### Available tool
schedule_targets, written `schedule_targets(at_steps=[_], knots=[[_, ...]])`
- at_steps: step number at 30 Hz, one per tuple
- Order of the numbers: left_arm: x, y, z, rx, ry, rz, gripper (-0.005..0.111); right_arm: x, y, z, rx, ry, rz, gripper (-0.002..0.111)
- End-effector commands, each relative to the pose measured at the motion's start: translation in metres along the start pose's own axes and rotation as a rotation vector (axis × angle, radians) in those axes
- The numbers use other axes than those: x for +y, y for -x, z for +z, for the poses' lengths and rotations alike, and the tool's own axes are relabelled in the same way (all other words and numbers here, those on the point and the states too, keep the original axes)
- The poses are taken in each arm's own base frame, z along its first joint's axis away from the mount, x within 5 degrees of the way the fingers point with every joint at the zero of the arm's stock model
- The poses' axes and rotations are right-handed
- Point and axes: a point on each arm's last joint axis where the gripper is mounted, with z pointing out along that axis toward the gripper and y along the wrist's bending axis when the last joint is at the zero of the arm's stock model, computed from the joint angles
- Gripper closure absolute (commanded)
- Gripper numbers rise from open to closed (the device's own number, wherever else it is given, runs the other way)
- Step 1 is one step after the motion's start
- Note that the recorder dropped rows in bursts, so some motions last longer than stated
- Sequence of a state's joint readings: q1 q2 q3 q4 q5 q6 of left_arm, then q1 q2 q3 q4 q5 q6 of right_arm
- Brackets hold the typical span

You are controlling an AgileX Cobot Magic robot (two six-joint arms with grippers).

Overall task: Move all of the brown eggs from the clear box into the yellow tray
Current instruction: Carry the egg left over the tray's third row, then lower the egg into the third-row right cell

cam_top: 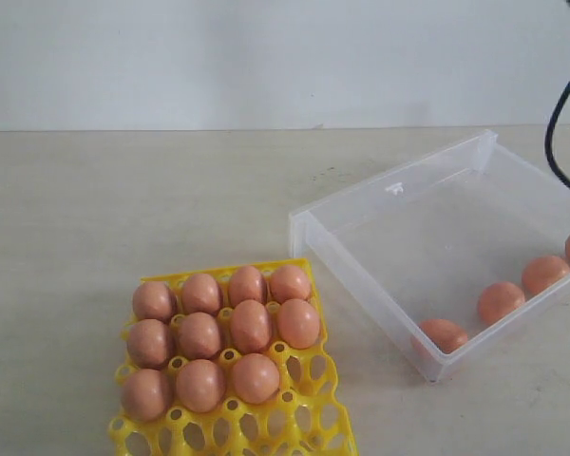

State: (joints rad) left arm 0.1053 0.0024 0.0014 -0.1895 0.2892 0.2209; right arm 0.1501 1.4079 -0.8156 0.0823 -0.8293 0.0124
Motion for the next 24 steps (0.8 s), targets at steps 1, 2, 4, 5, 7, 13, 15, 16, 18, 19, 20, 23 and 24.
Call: schedule_targets(at_steps=[1, 2, 4, 5, 7, 13, 15, 16, 18, 19, 20, 23, 24], knots=[[0.000, 0.001, 0.000, -0.009, 0.002, 0.002, 0.103, 0.041, -0.031, -0.028, 0.323, 0.416, 0.262, 0.109], [0.000, 0.001, 0.000, -0.009, 0.002, 0.002, 0.103, 0.048, -0.038, -0.037, 0.341, 0.469, 0.309, 0.109], [0.000, 0.001, 0.000, -0.009, 0.002, 0.002, 0.103, 0.062, -0.056, -0.064, 0.385, 0.534, 0.378, 0.109], [0.000, 0.001, 0.000, -0.009, 0.002, 0.002, 0.103, 0.069, -0.064, -0.076, 0.421, 0.544, 0.392, 0.109], [0.000, 0.001, 0.000, -0.009, 0.002, 0.002, 0.103, 0.079, -0.088, -0.104, 0.547, 0.516, 0.404, 0.109], [0.000, 0.001, 0.000, -0.009, 0.002, 0.002, 0.103, 0.110, -0.123, -0.153, 0.767, 0.562, 0.264, 0.109], [0.000, 0.001, 0.000, -0.009, 0.002, 0.002, 0.103, 0.117, -0.128, -0.154, 0.797, 0.541, 0.254, 0.109], [0.000, 0.001, 0.000, -0.009, 0.002, 0.002, 0.103, 0.119, -0.133, -0.156, 0.814, 0.534, 0.249, 0.109], [0.000, 0.001, 0.000, -0.009, 0.002, 0.002, 0.103, 0.123, -0.144, -0.158, 0.862, 0.525, 0.242, 0.109], [0.000, 0.001, 0.000, -0.009, 0.002, 0.002, 0.103, 0.123, -0.151, -0.159, 0.887, 0.521, 0.238, 0.109], [0.000, 0.001, 0.000, -0.009, 0.002, 0.002, 0.103, 0.123, -0.158, -0.161, 0.917, 0.508, 0.245, 0.109], [0.000, 0.001, 0.000, -0.009, 0.002, 0.002, 0.103, 0.123, -0.172, -0.164, 0.976, 0.473, 0.283, 0.109], [0.000, 0.001, 0.000, -0.009, 0.002, 0.002, 0.103, 0.123, -0.174, -0.164, 0.975, 0.470, 0.294, 0.109]])
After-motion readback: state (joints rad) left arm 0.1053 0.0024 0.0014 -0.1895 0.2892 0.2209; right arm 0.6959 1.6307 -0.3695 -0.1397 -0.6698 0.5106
